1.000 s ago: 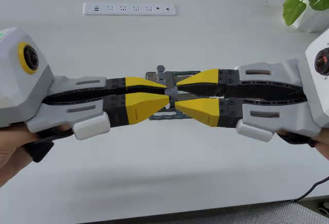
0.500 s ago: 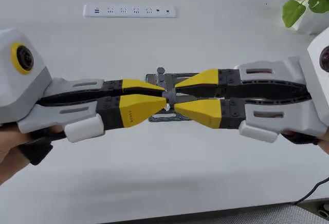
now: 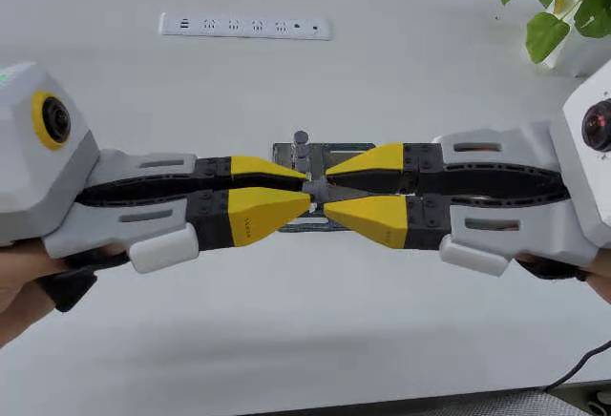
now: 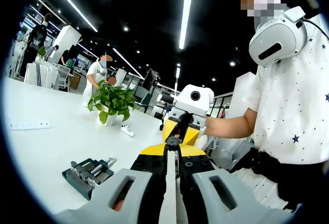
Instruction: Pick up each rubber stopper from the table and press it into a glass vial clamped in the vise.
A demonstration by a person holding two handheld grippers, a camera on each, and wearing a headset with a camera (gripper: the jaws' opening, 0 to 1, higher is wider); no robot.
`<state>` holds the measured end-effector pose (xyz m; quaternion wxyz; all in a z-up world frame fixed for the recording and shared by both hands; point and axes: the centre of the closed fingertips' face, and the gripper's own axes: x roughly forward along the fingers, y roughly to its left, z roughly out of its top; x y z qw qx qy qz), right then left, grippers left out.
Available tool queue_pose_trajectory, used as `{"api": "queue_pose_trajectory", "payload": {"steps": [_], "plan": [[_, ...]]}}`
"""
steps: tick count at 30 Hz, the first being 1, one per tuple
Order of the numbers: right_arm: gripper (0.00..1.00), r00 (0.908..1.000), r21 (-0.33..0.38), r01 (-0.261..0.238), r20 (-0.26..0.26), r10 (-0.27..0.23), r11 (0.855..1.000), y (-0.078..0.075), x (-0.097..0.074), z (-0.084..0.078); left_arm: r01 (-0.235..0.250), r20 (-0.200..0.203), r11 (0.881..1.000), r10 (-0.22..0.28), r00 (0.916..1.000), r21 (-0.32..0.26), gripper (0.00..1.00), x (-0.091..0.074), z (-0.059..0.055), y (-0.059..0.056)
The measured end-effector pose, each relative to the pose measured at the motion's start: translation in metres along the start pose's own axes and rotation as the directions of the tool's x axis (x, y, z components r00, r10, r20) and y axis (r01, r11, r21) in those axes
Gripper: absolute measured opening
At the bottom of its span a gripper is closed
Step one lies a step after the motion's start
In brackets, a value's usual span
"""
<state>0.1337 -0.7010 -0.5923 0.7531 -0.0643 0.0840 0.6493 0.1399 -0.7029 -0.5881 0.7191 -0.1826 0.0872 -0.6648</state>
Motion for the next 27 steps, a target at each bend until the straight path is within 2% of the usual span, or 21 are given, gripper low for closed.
{"api": "queue_pose_trajectory", "payload": {"steps": [7,17,22,27], "plan": [[0.05,0.9999,0.017,0.006,-0.011,-0.006,1.0,-0.007,-0.002,-0.001,-0.021,-0.009,0.999,0.022,0.9997,0.024,0.06,-0.004,-0.003,0.003],[0.05,0.9981,0.009,0.026,-0.055,-0.026,1.0,-0.02,-0.002,-0.002,-0.093,-0.03,0.993,0.095,0.995,0.072,0.18,-0.014,-0.007,0.016],[0.05,0.9959,0.006,0.039,-0.082,-0.038,0.999,-0.031,-0.004,-0.006,-0.144,-0.063,0.983,0.152,0.9864,0.114,0.29,-0.02,-0.014,0.027],[0.05,0.9901,-0.003,0.048,-0.132,-0.048,0.999,-0.043,-0.004,-0.011,-0.196,-0.103,0.968,0.213,0.9715,0.157,0.4,-0.026,-0.025,0.039]]}}
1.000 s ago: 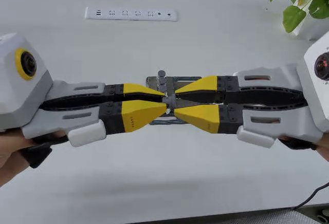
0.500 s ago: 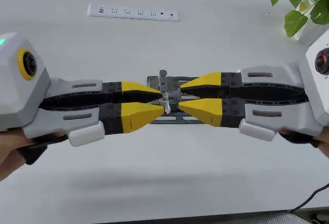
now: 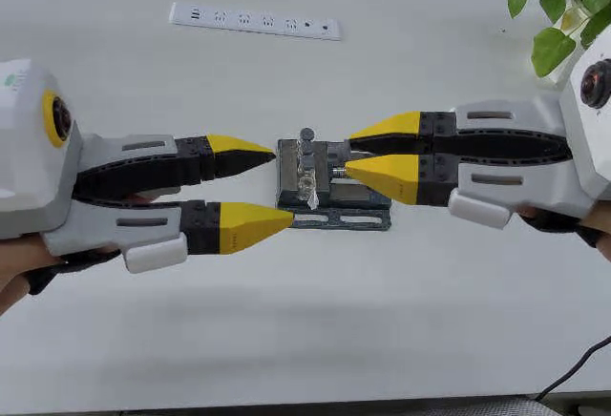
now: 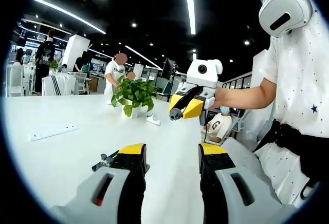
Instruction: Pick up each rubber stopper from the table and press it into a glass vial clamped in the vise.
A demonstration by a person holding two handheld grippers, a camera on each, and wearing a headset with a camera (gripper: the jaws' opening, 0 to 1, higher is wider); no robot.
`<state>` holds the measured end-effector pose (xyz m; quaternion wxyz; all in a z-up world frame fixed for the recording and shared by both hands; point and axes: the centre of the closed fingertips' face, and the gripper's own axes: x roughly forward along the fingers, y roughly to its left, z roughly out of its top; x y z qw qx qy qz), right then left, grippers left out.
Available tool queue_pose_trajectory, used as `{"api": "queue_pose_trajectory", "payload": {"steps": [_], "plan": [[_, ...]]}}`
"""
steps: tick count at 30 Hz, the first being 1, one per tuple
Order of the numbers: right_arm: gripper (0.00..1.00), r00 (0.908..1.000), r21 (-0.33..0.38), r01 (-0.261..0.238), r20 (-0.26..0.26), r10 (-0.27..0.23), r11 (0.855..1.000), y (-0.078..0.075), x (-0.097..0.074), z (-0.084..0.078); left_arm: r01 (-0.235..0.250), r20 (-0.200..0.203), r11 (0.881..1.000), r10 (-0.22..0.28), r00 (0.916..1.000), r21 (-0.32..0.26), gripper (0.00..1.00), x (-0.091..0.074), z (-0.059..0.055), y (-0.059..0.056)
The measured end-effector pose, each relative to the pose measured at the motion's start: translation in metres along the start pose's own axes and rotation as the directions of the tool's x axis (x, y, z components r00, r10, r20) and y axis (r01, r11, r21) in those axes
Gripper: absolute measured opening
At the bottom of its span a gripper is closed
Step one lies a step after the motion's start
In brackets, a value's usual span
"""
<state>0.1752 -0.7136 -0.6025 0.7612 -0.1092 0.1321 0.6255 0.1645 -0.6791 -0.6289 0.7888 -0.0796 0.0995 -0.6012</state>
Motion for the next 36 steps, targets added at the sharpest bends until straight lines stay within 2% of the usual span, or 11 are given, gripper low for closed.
{"api": "queue_pose_trajectory", "payload": {"steps": [7,10,17,20,21,27,28,30,33,34,36], "plan": [[0.05,0.9952,-0.015,-0.006,-0.098,0.005,1.0,-0.016,0.005,-0.012,-0.058,-0.085,0.996,0.063,0.9944,0.064,0.54,0.0,-0.023,0.011],[0.05,0.9871,-0.033,-0.014,-0.16,0.009,0.999,-0.024,0.008,-0.02,-0.076,-0.103,0.994,0.084,0.9911,0.078,0.6,0.0,-0.03,0.015],[0.05,0.9492,-0.051,-0.04,-0.314,0.022,0.998,-0.045,0.018,-0.037,-0.13,-0.14,0.983,0.147,0.9792,0.127,0.78,-0.003,-0.048,0.027],[0.05,0.9251,-0.055,-0.06,-0.378,0.034,0.997,-0.05,0.024,-0.045,-0.138,-0.163,0.979,0.162,0.9732,0.151,0.83,-0.004,-0.057,0.03],[0.05,0.9117,-0.053,-0.068,-0.409,0.04,0.996,-0.053,0.026,-0.049,-0.138,-0.17,0.978,0.164,0.9717,0.153,0.84,-0.004,-0.06,0.03],[0.05,0.8525,-0.064,-0.094,-0.521,0.047,0.993,-0.067,0.04,-0.066,-0.161,-0.19,0.971,0.195,0.9622,0.179,0.92,-0.006,-0.073,0.037],[0.05,0.8362,-0.062,-0.108,-0.545,0.058,0.992,-0.067,0.042,-0.07,-0.163,-0.193,0.971,0.196,0.9615,0.177,0.93,-0.006,-0.075,0.037],[0.05,0.818,-0.059,-0.111,-0.572,0.058,0.992,-0.071,0.046,-0.076,-0.166,-0.197,0.969,0.202,0.9595,0.181,0.93,-0.006,-0.078,0.038],[0.05,0.7737,-0.055,-0.134,-0.63,0.07,0.989,-0.076,0.052,-0.09,-0.175,-0.204,0.967,0.212,0.9557,0.183,0.95,-0.008,-0.083,0.04],[0.05,0.7642,-0.055,-0.143,-0.641,0.075,0.988,-0.075,0.053,-0.093,-0.179,-0.202,0.966,0.215,0.9555,0.185,0.96,-0.008,-0.084,0.041],[0.05,0.7368,-0.056,-0.152,-0.672,0.075,0.987,-0.078,0.056,-0.101,-0.18,-0.2,0.966,0.217,0.9555,0.186,0.97,-0.008,-0.086,0.042]]}}
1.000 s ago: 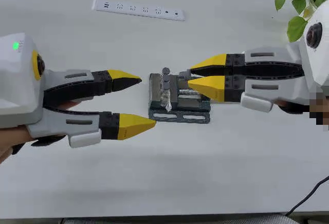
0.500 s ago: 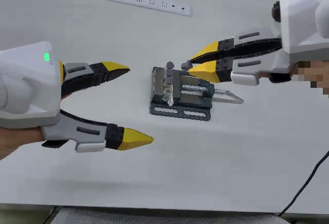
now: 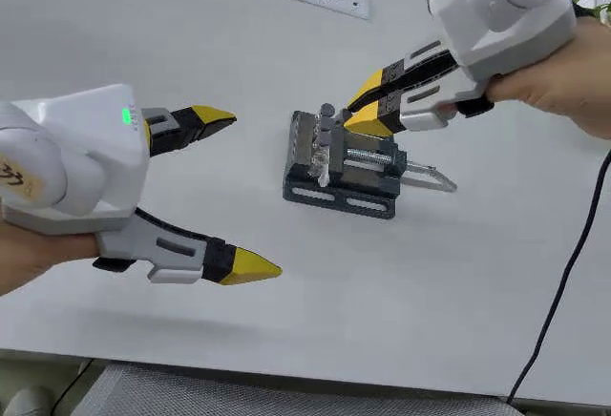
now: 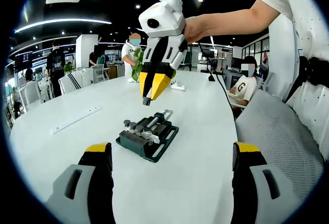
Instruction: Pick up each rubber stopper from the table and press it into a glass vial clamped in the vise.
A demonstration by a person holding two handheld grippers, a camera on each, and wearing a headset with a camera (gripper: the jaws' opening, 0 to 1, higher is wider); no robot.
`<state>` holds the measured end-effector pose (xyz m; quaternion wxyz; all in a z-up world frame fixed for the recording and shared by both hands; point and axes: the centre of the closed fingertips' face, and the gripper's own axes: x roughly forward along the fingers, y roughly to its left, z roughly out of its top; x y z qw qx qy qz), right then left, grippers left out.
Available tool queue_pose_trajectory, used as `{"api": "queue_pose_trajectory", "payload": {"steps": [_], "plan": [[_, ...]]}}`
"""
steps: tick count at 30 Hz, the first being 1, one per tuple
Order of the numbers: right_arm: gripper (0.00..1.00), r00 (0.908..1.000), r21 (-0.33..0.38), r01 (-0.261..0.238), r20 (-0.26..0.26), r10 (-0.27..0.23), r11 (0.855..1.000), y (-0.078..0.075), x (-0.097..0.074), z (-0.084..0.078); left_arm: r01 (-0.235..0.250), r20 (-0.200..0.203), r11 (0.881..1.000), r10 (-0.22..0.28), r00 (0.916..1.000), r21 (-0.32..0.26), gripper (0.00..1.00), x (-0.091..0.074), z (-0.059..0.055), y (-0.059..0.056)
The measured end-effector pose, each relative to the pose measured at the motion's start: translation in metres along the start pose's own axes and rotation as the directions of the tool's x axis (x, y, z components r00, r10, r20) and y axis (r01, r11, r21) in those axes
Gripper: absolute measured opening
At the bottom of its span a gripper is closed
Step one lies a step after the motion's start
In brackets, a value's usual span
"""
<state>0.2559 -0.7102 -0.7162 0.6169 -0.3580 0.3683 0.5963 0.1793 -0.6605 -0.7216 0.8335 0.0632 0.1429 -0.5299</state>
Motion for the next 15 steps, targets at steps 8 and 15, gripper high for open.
{"api": "queue_pose_trajectory", "payload": {"steps": [8,15], "plan": [[0.05,0.9948,-0.014,-0.033,-0.096,0.032,0.999,-0.001,0.02,-0.012,-0.011,-0.007,1.0,0.011,0.9999,0.003,0.99,-0.001,-0.01,0.002],[0.05,0.9872,-0.018,-0.045,-0.154,0.041,0.999,-0.002,0.034,-0.021,-0.009,-0.025,1.0,0.01,0.9997,0.008,0.99,-0.001,-0.019,0.001]]}}
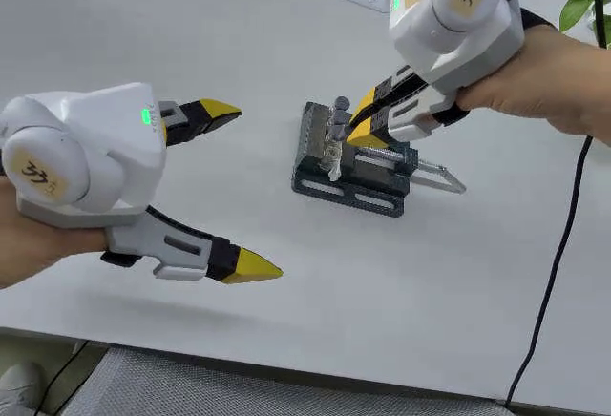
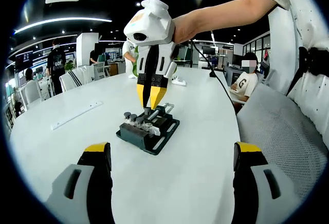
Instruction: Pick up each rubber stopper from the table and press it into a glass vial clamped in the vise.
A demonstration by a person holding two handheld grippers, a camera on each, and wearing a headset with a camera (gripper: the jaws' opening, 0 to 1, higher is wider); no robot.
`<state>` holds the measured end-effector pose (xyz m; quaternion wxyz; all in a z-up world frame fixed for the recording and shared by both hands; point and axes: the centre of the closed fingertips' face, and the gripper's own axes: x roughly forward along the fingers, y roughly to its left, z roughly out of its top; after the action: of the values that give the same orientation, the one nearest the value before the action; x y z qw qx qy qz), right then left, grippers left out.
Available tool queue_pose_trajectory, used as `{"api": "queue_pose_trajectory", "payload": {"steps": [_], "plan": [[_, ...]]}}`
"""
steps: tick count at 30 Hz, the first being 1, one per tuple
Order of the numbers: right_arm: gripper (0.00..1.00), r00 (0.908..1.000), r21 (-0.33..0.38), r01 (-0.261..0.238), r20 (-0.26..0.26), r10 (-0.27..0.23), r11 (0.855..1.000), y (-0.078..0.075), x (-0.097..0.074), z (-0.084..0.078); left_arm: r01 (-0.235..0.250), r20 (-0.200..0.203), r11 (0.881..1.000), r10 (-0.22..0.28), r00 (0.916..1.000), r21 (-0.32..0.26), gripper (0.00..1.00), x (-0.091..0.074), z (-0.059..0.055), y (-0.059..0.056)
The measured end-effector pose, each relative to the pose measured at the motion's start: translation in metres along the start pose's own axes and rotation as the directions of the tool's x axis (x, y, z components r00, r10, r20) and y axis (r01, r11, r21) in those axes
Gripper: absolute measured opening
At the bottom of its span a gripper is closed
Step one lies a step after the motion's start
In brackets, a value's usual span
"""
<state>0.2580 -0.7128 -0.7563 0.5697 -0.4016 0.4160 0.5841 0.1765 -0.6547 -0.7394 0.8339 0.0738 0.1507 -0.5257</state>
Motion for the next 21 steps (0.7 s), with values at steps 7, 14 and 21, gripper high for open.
{"api": "queue_pose_trajectory", "payload": {"steps": [7,14,21], "plan": [[0.05,0.9991,0.008,-0.003,-0.042,0.003,1.0,-0.006,0.011,-0.006,0.01,0.003,1.0,-0.01,0.9999,-0.005,0.99,0.002,-0.002,-0.001],[0.05,0.9981,0.017,-0.009,-0.061,0.01,1.0,-0.009,0.019,-0.009,0.009,0.018,1.0,-0.009,0.9998,-0.011,0.99,0.002,0.0,0.001],[0.05,0.9973,0.026,-0.015,-0.071,0.016,1.0,-0.007,0.019,-0.011,0.015,0.02,1.0,-0.015,0.9997,-0.018,0.98,0.002,-0.001,0.0]]}}
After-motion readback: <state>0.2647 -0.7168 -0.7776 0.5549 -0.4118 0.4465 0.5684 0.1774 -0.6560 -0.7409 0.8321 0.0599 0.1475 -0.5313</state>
